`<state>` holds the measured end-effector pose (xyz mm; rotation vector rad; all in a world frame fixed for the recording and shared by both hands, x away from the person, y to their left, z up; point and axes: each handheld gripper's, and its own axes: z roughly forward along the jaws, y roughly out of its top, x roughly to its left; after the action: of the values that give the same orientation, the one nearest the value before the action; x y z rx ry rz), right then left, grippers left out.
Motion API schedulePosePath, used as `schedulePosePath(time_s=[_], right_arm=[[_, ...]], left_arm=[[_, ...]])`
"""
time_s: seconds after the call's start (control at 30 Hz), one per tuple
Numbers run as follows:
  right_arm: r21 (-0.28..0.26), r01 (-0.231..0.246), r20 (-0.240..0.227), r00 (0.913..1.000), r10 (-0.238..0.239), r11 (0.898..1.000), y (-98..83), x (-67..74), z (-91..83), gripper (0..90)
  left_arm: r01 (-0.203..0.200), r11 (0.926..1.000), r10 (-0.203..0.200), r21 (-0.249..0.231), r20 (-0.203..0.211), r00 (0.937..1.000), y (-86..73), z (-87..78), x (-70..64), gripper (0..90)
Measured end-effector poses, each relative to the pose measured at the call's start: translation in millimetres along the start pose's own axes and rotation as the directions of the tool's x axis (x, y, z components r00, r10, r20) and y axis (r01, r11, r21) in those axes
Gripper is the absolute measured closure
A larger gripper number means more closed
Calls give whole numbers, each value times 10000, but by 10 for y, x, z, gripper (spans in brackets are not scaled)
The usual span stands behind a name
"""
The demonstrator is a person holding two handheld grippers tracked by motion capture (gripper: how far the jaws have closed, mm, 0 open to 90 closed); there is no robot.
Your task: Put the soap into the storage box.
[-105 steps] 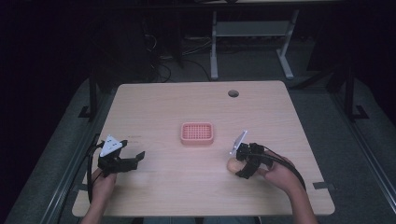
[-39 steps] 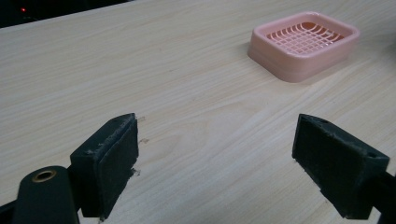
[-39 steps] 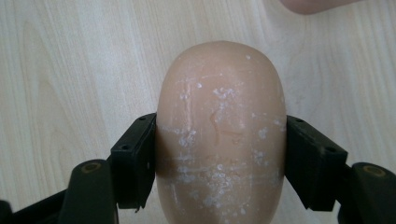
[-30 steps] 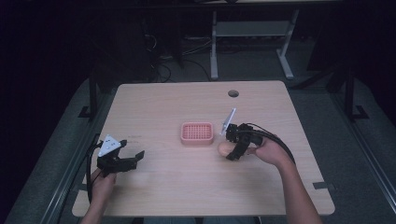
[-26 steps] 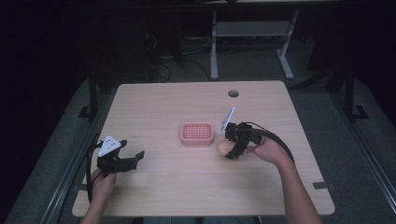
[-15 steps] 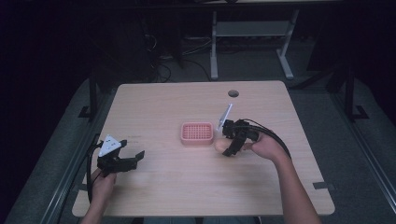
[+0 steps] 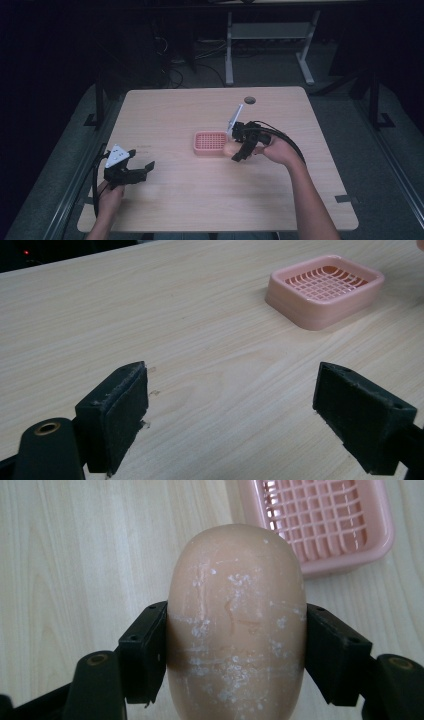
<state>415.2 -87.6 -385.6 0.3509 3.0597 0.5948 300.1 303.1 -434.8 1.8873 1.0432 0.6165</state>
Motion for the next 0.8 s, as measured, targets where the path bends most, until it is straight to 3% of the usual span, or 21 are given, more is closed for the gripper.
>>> schedulePosePath(time_s=[0.43, 0.8], right_arm=[[165, 12, -147, 9999, -9, 9999, 71, -71, 60, 319], [165, 336, -190, 9993, -333, 9993, 276, -87, 41, 320]], left_arm=[[3, 10000, -3, 1, 6, 10000, -2, 2, 1, 142], [22, 10000, -22, -74, 3, 10000, -3, 0, 4, 142]])
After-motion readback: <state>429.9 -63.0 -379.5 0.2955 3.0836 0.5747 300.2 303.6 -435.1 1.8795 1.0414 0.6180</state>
